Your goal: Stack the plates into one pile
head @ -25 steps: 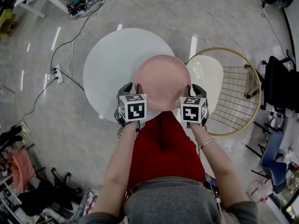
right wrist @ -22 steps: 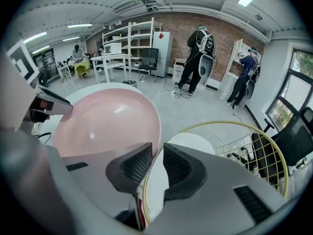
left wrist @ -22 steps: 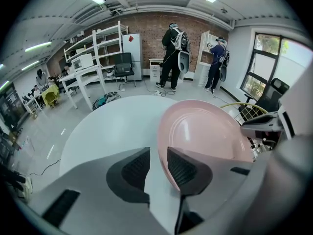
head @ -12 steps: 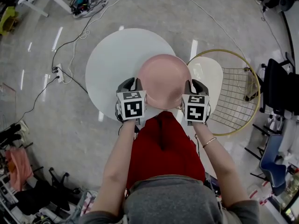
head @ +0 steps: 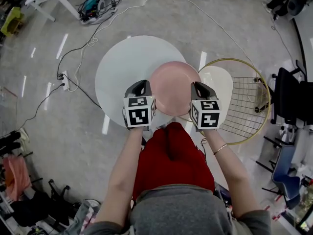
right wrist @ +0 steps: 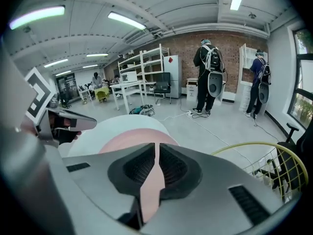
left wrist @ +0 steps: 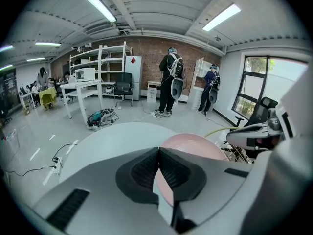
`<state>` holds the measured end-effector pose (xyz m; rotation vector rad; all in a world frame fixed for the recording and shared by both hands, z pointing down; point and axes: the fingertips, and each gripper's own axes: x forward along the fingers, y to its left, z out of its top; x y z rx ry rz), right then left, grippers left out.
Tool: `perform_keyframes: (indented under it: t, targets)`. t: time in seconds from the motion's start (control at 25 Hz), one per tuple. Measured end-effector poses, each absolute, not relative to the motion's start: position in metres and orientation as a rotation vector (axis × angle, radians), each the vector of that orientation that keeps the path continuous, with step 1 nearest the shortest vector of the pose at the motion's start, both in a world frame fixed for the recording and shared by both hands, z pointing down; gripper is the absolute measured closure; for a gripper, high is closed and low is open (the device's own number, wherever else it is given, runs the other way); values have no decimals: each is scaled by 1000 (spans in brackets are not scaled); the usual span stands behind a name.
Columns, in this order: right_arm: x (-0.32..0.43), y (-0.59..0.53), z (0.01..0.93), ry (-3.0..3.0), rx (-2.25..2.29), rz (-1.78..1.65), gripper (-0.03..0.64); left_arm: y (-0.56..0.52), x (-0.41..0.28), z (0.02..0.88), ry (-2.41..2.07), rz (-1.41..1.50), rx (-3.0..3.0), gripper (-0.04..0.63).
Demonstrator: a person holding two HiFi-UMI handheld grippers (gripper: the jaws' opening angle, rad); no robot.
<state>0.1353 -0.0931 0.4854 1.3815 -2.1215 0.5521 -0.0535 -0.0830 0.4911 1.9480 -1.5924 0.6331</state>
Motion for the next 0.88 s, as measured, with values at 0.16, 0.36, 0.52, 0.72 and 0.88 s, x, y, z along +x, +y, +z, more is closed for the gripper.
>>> perform_keyframes:
  t: [0.16, 0.36, 0.52, 0.72, 0.88]
  targets:
    - [120, -87, 464, -2210, 1364, 552, 576, -77, -59, 469, -1611, 571, 1999, 581]
    - [110, -82, 439, -2286, 1360, 534, 581, -70, -62, 439, -1636, 493, 2064, 581]
    - [101, -75, 414, -2341, 1374, 465, 584, -65, -67, 415, -1650, 419, 2106, 581]
    - [108, -67, 391, -2392, 1414, 438, 588, -57, -63, 388, -1667, 359, 2157, 581]
    - [116, -62, 379, -2415, 1426, 433, 589, -50, -60, 376, -1679, 330, 2173, 581]
